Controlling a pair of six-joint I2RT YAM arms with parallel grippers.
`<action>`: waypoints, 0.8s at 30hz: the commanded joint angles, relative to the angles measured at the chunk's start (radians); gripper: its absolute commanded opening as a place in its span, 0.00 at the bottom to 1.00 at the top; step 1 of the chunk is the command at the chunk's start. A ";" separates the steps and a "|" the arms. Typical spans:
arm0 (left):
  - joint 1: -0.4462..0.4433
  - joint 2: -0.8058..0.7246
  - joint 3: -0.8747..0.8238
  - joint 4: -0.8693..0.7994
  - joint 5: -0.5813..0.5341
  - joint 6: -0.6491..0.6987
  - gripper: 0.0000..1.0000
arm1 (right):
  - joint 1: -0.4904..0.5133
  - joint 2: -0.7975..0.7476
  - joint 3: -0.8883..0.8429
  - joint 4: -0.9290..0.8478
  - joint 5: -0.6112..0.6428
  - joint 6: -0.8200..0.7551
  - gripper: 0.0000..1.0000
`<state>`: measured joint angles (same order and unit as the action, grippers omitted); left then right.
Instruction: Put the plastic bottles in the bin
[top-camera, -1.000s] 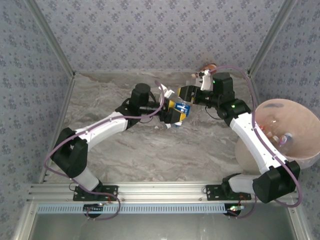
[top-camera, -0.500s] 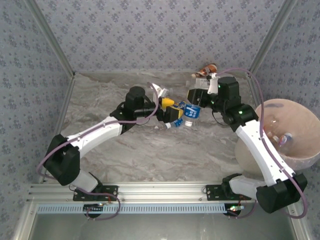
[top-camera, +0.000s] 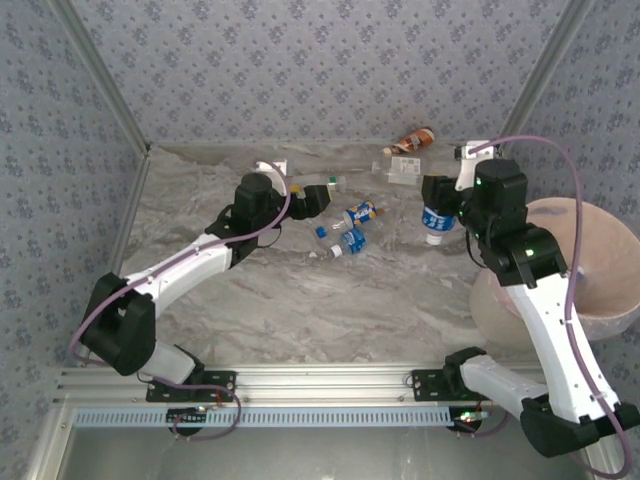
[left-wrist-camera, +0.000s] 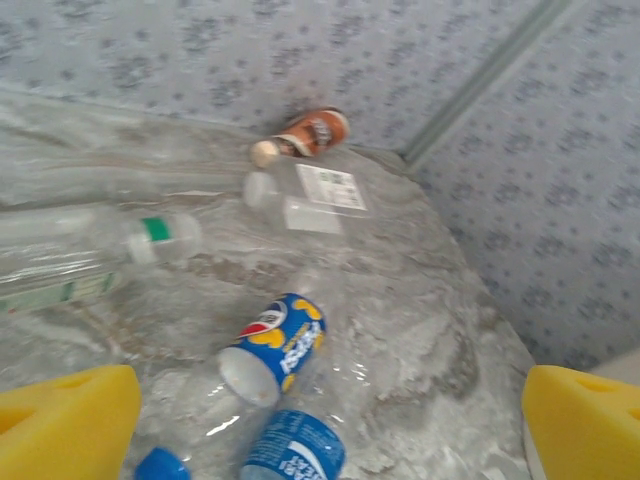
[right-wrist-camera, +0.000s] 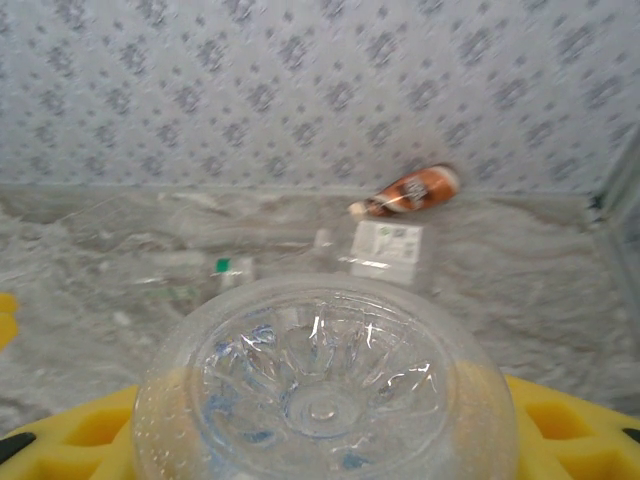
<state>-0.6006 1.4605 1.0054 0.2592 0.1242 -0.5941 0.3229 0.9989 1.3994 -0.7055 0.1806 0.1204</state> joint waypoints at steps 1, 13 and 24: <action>0.017 0.004 -0.025 -0.011 -0.109 -0.088 0.98 | -0.009 -0.035 0.072 -0.067 0.128 -0.110 0.42; 0.068 0.079 -0.010 -0.033 -0.126 -0.212 0.98 | -0.111 -0.062 0.116 -0.076 0.606 -0.273 0.38; 0.076 0.111 0.032 -0.077 -0.080 -0.239 0.98 | -0.460 -0.016 0.178 -0.323 0.387 -0.074 0.40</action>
<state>-0.5301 1.5745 0.9924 0.1974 0.0292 -0.8181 -0.1089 0.9657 1.5318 -0.8917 0.6025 -0.0223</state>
